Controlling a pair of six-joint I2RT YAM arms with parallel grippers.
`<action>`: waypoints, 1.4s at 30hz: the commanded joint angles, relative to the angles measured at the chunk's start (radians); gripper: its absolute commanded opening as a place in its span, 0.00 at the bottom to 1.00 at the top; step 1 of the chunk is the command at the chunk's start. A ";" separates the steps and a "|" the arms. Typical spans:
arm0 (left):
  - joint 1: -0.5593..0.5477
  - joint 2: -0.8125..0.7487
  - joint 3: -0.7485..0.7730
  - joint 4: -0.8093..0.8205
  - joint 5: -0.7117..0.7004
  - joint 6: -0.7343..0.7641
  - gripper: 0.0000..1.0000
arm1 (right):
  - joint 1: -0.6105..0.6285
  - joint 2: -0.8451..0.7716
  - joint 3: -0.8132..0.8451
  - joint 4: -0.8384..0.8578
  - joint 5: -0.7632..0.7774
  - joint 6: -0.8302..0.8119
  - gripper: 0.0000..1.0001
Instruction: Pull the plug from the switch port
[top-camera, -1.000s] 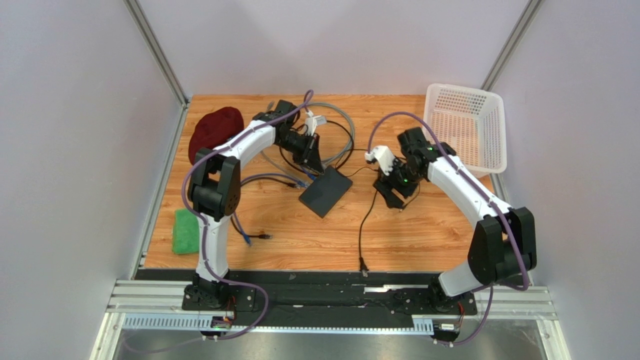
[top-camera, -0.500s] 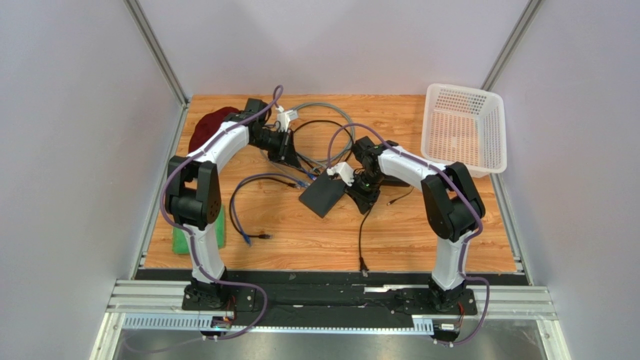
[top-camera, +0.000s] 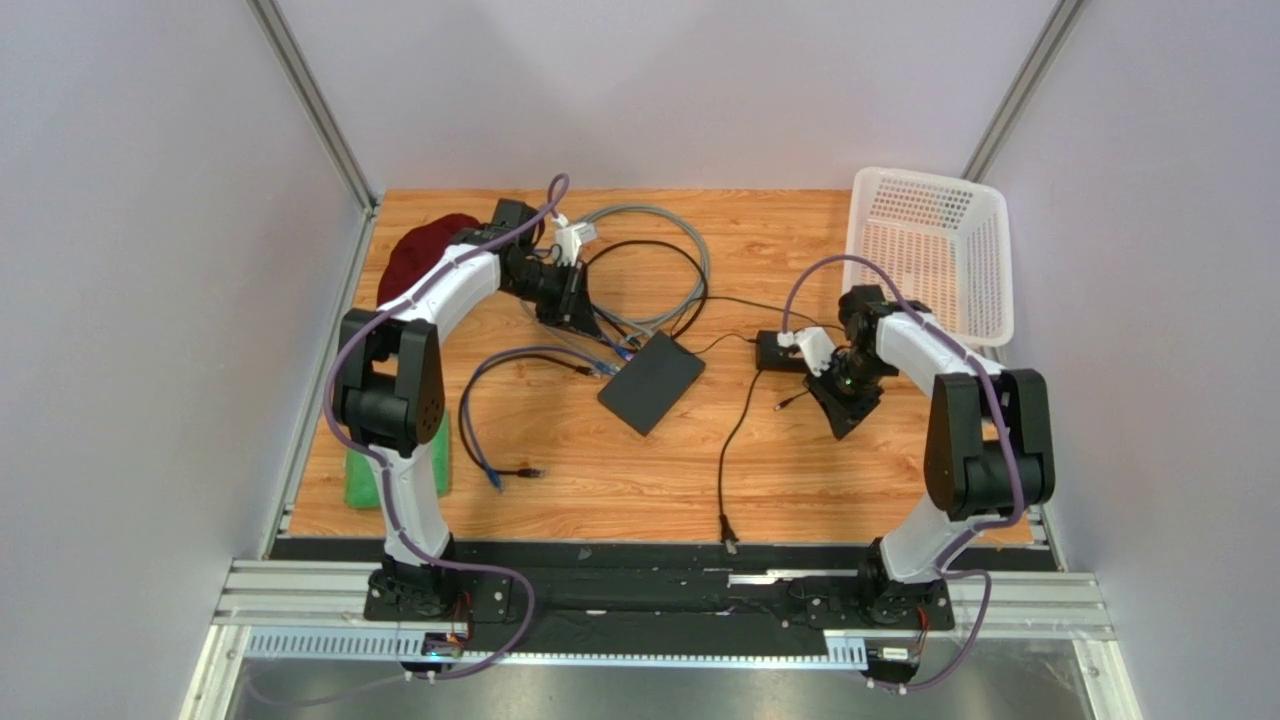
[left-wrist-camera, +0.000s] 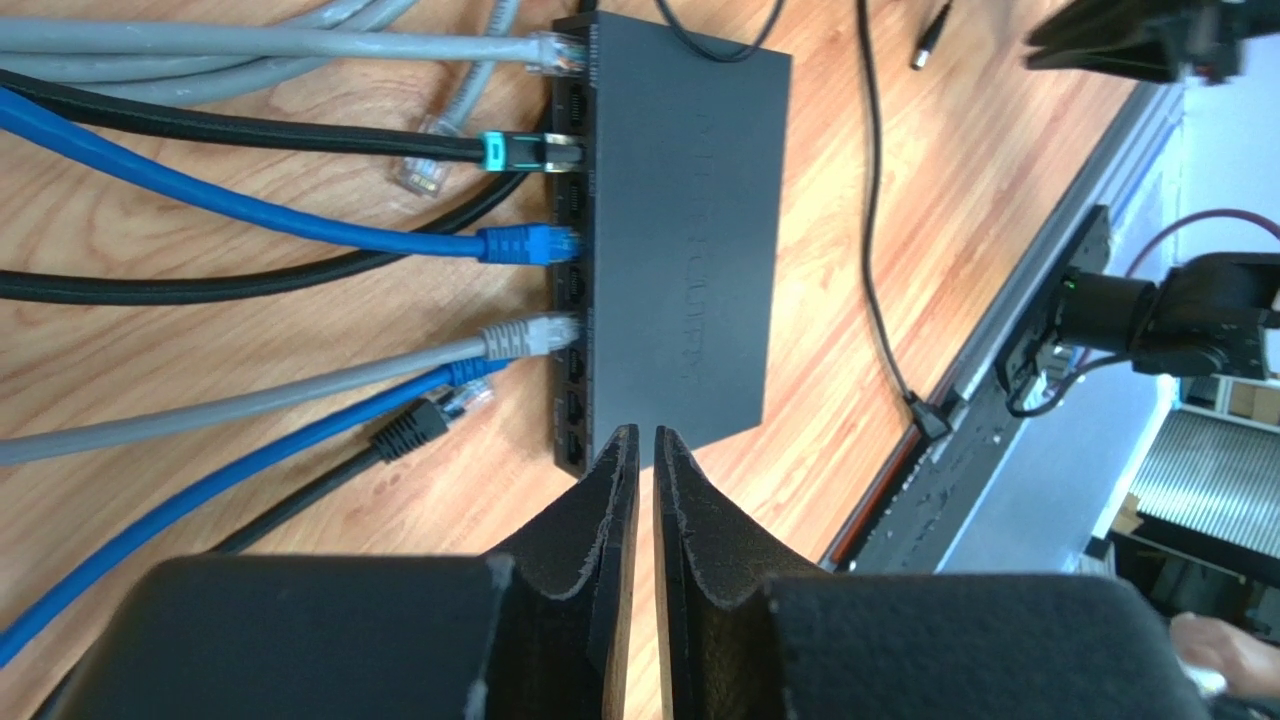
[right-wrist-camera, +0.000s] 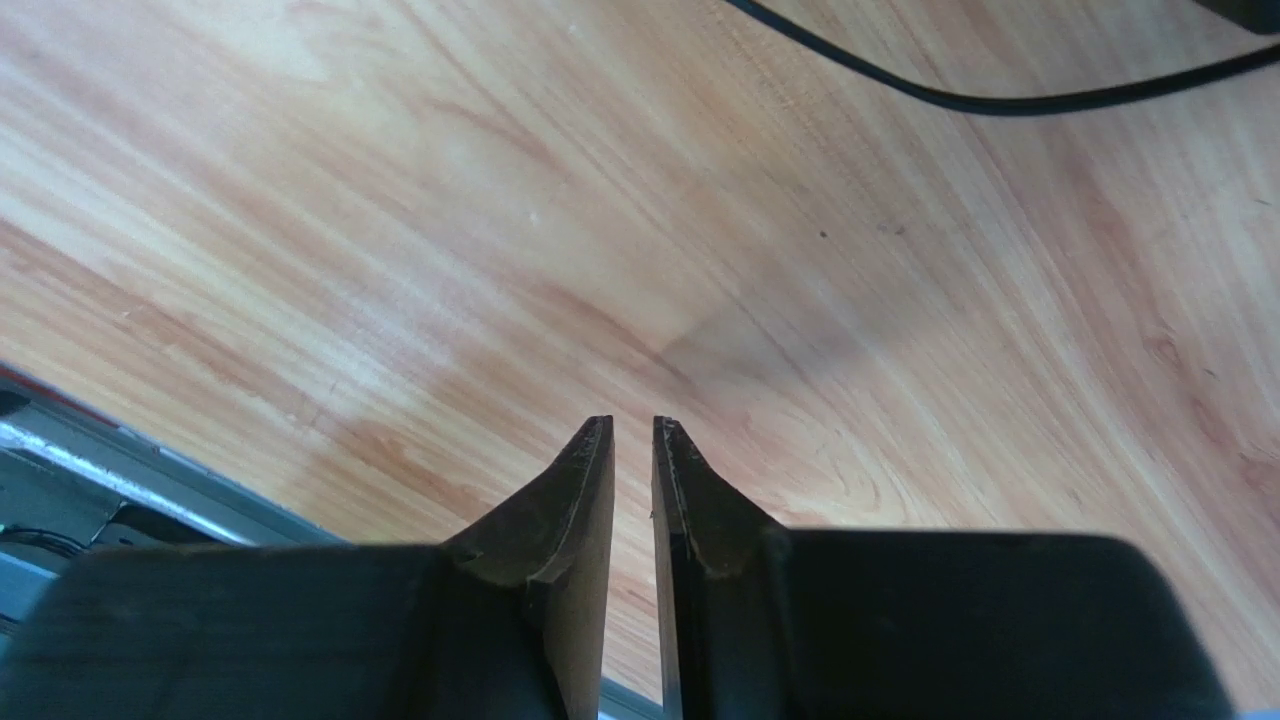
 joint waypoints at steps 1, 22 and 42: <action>0.000 0.025 -0.008 0.031 -0.021 0.013 0.17 | 0.019 -0.110 0.060 -0.054 -0.109 -0.061 0.22; 0.000 -0.004 -0.060 0.031 -0.055 0.013 0.18 | 0.309 0.235 0.257 0.068 -0.078 0.157 0.33; -0.005 0.053 -0.086 0.066 -0.073 -0.009 0.20 | 0.146 -0.084 0.332 -0.115 -0.312 0.099 0.49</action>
